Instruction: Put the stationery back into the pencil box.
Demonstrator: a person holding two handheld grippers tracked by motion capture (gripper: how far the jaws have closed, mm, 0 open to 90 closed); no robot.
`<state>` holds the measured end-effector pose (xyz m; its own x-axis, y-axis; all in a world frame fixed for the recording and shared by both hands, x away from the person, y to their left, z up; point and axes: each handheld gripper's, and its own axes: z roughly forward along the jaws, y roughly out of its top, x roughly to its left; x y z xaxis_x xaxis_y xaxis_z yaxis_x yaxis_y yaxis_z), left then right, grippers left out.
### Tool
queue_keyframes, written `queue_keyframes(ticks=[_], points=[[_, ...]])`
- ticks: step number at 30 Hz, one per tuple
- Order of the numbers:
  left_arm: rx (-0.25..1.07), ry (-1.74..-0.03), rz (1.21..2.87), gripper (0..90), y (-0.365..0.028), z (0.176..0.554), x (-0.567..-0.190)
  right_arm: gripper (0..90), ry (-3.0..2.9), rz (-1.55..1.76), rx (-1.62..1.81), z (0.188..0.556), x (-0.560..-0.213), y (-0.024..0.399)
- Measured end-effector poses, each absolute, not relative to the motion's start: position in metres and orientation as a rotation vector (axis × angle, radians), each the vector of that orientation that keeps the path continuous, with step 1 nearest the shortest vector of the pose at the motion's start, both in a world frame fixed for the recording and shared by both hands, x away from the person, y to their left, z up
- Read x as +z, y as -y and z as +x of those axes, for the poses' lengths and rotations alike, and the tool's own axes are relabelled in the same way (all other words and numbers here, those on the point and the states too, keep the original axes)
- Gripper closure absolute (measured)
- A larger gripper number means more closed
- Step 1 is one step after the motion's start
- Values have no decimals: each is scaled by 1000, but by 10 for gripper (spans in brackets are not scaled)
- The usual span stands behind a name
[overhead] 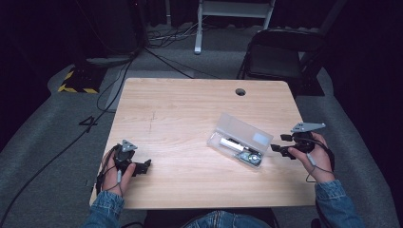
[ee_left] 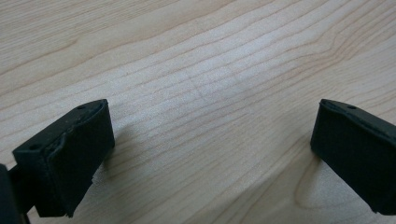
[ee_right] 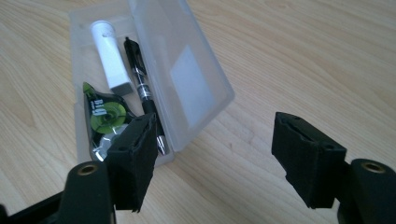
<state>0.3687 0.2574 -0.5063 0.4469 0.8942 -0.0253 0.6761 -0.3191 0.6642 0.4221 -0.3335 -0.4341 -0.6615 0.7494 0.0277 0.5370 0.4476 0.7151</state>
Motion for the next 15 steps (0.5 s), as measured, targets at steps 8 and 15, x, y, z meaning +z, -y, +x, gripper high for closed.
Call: queue_keyframes(ticks=[8,15], points=[[468,-1310,2095,0,-257,369,-506,286,-2390,1184,950,431,-458,348],[468,-1309,2095,0,-257,369,-506,255,-2398,1278,895,438,-477,359]])
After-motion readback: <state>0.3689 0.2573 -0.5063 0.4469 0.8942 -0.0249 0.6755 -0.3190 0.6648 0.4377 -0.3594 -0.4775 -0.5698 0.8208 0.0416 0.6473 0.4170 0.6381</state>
